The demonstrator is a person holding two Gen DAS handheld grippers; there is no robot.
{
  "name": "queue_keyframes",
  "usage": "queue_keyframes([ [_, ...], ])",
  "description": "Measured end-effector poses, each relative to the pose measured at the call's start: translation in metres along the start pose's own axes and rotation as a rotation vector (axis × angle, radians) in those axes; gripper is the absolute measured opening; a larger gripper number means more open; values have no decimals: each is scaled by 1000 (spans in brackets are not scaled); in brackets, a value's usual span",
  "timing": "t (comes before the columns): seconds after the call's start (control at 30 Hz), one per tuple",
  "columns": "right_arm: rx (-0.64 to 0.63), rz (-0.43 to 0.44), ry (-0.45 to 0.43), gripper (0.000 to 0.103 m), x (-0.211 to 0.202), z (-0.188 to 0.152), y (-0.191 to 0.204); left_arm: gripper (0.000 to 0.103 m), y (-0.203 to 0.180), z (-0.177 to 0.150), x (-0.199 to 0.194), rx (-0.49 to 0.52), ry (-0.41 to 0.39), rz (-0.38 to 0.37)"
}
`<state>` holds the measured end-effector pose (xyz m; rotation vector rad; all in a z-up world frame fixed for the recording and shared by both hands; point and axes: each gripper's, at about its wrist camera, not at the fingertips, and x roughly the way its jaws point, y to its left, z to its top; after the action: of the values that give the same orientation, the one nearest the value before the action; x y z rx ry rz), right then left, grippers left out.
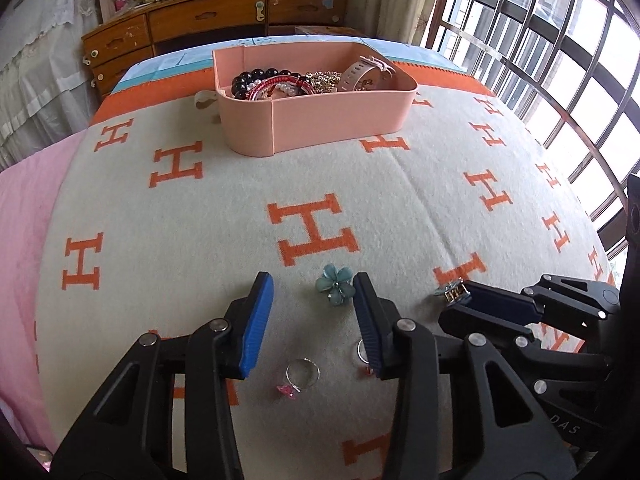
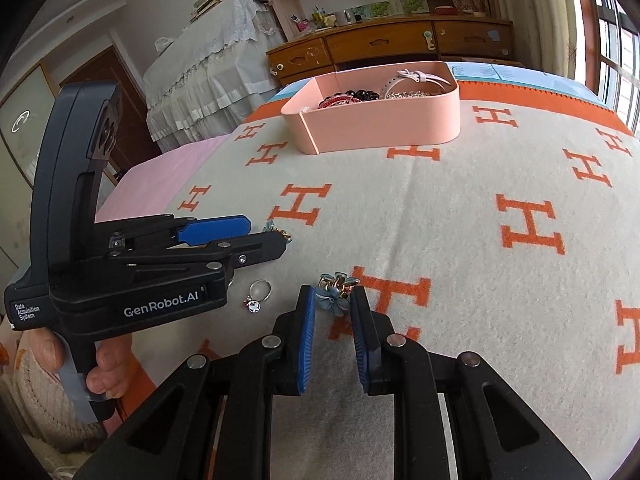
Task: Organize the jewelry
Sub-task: 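Grasp the teal flower brooch with the left tool while the right tool grasps the small brooch, then carry both brooches into the pink tray and open both tools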
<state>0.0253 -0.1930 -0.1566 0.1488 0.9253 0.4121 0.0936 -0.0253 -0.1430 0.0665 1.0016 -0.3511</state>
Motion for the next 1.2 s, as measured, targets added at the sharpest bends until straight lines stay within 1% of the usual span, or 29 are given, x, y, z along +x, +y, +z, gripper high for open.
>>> queue_keyframes([
  [0.1, 1, 2, -1, 18, 0, -1, 1, 30, -2, 0, 1, 4, -12, 3],
  [0.17, 4, 4, -2, 18, 0, -1, 1, 17, -2, 0, 1, 0, -18, 3],
  [0.2, 4, 5, -4, 18, -1, -1, 1, 16, -2, 0, 1, -8, -21, -2],
  [0.3, 5, 8, -5, 18, -1, -2, 2, 16, -2, -3, 0, -25, -30, 0],
  [0.43, 0, 5, -6, 18, -1, -1, 3, 16, -7, -8, -2, -23, -39, 19],
  [0.67, -14, -15, -8, 18, 0, -1, 8, 16, -6, -12, -6, -36, -29, 18],
  [0.77, -9, -28, -3, 18, 0, -1, 11, 16, -4, -15, -14, -52, -24, 15],
  [0.87, 6, -5, 16, 18, -5, 2, 16, 16, -3, -17, -31, -59, -23, 4],
  [1.03, -12, 31, -14, 18, -36, 22, 29, 16, -8, -12, -68, -48, -32, -20],
  [1.13, -30, 38, -30, 18, -58, 44, 37, 16, -13, 1, -91, -25, -51, -30],
  [1.2, -48, 33, -49, 18, -75, 63, 42, 16, -15, 16, -107, 4, -84, 6],
])
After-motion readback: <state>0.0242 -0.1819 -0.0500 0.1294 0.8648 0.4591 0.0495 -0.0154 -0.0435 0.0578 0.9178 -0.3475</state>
